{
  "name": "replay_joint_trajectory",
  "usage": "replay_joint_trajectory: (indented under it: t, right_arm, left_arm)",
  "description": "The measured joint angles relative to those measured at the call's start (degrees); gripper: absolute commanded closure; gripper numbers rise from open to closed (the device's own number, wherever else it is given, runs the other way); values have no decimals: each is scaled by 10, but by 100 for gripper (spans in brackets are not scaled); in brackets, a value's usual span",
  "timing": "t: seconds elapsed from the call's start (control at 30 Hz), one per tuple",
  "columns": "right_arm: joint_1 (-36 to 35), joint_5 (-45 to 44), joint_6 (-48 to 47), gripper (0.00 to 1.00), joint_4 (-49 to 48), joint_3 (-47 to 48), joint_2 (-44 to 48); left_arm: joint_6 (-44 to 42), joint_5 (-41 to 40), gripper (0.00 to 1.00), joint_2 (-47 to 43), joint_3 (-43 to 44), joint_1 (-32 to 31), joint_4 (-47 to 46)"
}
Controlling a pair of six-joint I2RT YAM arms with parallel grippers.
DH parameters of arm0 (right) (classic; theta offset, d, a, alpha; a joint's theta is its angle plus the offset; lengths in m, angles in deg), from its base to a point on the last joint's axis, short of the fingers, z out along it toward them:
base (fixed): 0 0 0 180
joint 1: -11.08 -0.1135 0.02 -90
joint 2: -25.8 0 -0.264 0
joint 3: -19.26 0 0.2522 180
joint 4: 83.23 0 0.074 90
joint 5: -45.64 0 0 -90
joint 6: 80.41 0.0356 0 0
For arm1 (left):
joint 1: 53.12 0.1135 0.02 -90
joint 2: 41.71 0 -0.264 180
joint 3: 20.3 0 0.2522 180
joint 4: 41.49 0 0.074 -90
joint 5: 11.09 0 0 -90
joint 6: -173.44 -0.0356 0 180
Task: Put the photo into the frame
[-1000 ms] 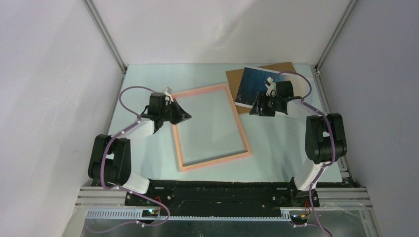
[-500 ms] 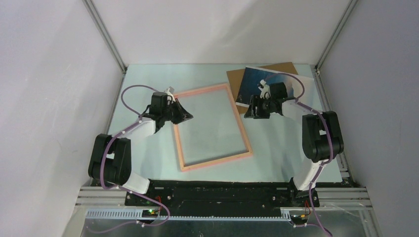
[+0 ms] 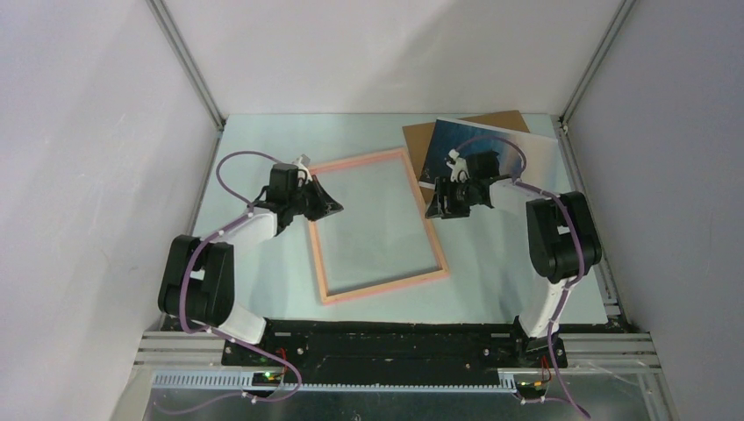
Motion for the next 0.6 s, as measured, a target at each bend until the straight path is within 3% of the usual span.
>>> replay_joint_trajectory:
  t: [0.6]
  right_arm:
    - [-16,6,0,40,1,11,-23]
  left_arm:
    - [26,1,100,3,-1,-2,-3]
